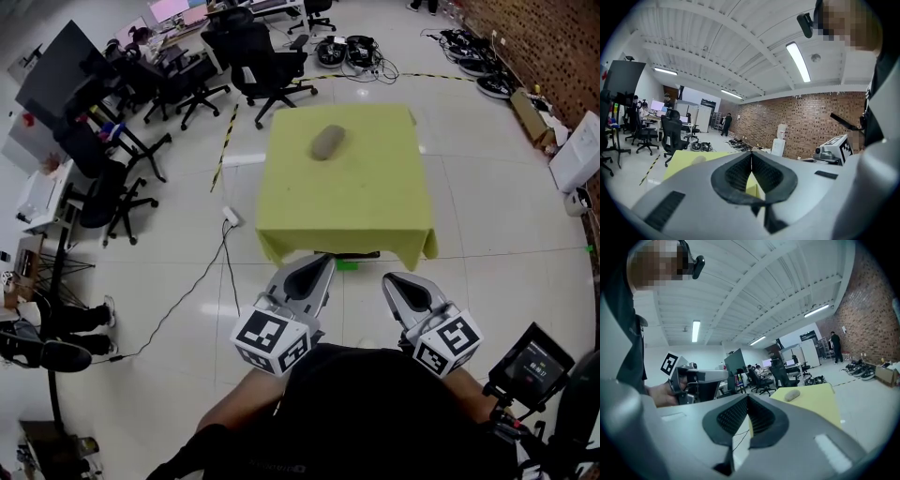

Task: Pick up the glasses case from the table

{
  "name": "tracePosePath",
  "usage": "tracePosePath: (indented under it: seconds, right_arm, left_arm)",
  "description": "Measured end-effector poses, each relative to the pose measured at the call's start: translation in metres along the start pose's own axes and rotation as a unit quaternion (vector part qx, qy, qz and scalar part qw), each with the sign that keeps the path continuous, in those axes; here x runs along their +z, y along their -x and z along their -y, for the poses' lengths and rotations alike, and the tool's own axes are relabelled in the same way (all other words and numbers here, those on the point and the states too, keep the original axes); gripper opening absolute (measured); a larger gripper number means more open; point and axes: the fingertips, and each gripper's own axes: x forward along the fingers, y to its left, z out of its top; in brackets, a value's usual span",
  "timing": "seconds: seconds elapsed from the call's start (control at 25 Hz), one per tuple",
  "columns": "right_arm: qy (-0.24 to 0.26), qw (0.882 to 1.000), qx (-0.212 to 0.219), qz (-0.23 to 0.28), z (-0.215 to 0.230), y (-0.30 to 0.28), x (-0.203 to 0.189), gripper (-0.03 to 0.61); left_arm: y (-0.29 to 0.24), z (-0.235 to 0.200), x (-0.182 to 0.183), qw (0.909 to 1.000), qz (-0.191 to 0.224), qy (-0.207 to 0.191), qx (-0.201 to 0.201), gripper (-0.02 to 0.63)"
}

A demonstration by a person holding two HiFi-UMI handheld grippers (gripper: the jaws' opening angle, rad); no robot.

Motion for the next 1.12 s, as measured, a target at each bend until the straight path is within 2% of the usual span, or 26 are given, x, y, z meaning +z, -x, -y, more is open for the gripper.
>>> tracePosePath:
  seconds: [0.28,0.56,0.8,1.0,1.12]
  right_arm:
    - [0.006,1.0,0.017,-0.001,0.0,0.008,-0.009,0.002]
    - [-0.026,0.999,0.023,0.013,0.009,0.012,-0.015,0.002]
    - [-0.05,0.998,0.025,0.004,0.012,0.016,-0.017,0.002]
    - [-0.056,0.998,0.031,0.001,0.051,0.018,-0.001,0.002]
    - [-0.055,0.998,0.036,0.0,0.049,0.006,0.001,0.002]
  left_arm:
    - [0.0,0.011,-0.011,0.9999,0.001,-0.004,0.011,0.008]
    - [0.0,0.02,-0.02,0.9995,-0.019,-0.008,0.023,0.008]
    - [-0.007,0.015,-0.018,0.9987,-0.027,0.036,0.024,0.008]
    - [-0.051,0.028,-0.007,0.9989,-0.034,0.024,0.023,0.008]
    - [-0.049,0.017,-0.005,0.9987,-0.038,0.019,0.029,0.008]
